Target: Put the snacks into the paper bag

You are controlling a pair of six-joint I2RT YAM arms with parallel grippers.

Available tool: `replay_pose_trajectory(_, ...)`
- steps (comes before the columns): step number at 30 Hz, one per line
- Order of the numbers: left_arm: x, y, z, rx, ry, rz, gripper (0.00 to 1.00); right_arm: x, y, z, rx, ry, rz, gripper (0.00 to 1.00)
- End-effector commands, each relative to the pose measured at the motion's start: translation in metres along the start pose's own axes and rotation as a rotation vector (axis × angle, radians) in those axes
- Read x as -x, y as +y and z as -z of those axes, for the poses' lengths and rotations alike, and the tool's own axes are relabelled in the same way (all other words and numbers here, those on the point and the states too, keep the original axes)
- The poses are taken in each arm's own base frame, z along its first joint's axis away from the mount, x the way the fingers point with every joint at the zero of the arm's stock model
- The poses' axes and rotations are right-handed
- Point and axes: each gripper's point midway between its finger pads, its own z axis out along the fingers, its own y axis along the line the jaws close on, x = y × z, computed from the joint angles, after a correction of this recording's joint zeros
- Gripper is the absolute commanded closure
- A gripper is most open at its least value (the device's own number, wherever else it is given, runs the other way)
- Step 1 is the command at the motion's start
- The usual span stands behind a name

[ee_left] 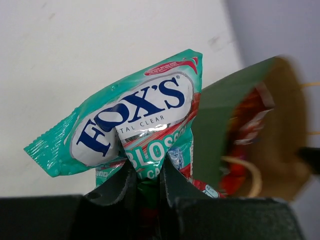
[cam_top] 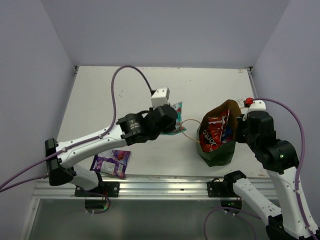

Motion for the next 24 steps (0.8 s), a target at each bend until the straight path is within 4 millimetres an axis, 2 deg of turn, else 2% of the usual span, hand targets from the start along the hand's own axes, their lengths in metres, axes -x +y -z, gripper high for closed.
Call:
replay_pose_trajectory(1, 0.109, -0.098, 0.068, -0.320, -0.273, -0.018, 1.00, 0.006, 0.002, 0.001, 0.016, -0.023, 0.014, 1.00)
replay_pose_trajectory(2, 0.114, -0.115, 0.071, -0.372, -0.280, -0.031, 1.00, 0.005, 0.002, 0.002, 0.015, -0.023, 0.015, 1.00)
replay_pose_trajectory(3, 0.132, -0.134, 0.087, -0.446, -0.312, -0.026, 1.00, 0.006, 0.001, 0.002, 0.014, -0.024, 0.015, 1.00)
replay_pose_trajectory(4, 0.135, -0.160, 0.093, -0.533, -0.301, -0.028, 1.00, 0.006, 0.000, 0.003, 0.010, -0.027, 0.013, 1.00)
replay_pose_trajectory(5, 0.125, -0.168, 0.086, -0.555, -0.275, -0.051, 1.00, 0.006, 0.000, 0.003, 0.010, -0.027, 0.013, 1.00)
replay_pose_trajectory(6, 0.129, -0.180, 0.090, -0.597, -0.277, -0.056, 1.00, 0.006, 0.000, 0.003, 0.008, -0.028, 0.014, 1.00)
replay_pose_trajectory(7, 0.121, -0.195, 0.091, -0.660, -0.248, -0.067, 1.00, 0.006, 0.000, 0.003, 0.007, -0.028, 0.013, 1.00)
replay_pose_trajectory(8, 0.105, -0.206, 0.077, -0.677, -0.213, -0.088, 1.00, 0.006, 0.000, 0.003, 0.008, -0.025, 0.015, 1.00)
replay_pose_trajectory(10, 0.086, -0.225, 0.070, -0.759, -0.167, -0.103, 1.00, 0.006, -0.001, 0.003, 0.004, -0.025, 0.012, 1.00)
replay_pose_trajectory(11, 0.067, -0.233, 0.054, -0.768, -0.126, -0.121, 1.00, 0.006, -0.001, 0.003, 0.002, -0.026, 0.012, 1.00)
replay_pose_trajectory(13, 0.050, -0.246, 0.043, -0.802, -0.090, -0.126, 1.00, 0.007, -0.001, 0.004, 0.002, -0.030, 0.009, 1.00)
replay_pose_trajectory(14, 0.033, -0.252, 0.032, -0.818, -0.052, -0.144, 1.00, 0.007, -0.001, 0.004, 0.001, -0.031, 0.010, 1.00)
replay_pose_trajectory(16, 0.020, -0.260, 0.026, -0.846, -0.019, -0.157, 1.00, 0.006, -0.003, 0.004, -0.004, -0.029, 0.010, 1.00)
replay_pose_trajectory(17, 0.010, -0.261, 0.015, -0.833, 0.003, -0.169, 1.00, 0.007, -0.003, 0.005, -0.007, -0.032, 0.009, 1.00)
replay_pose_trajectory(18, 0.008, -0.263, 0.014, -0.834, 0.010, -0.171, 1.00, 0.007, -0.004, 0.006, -0.009, -0.031, 0.006, 1.00)
replay_pose_trajectory(24, -0.020, -0.245, -0.018, -0.723, 0.075, -0.229, 1.00, 0.007, -0.005, 0.007, -0.013, -0.037, 0.005, 1.00)
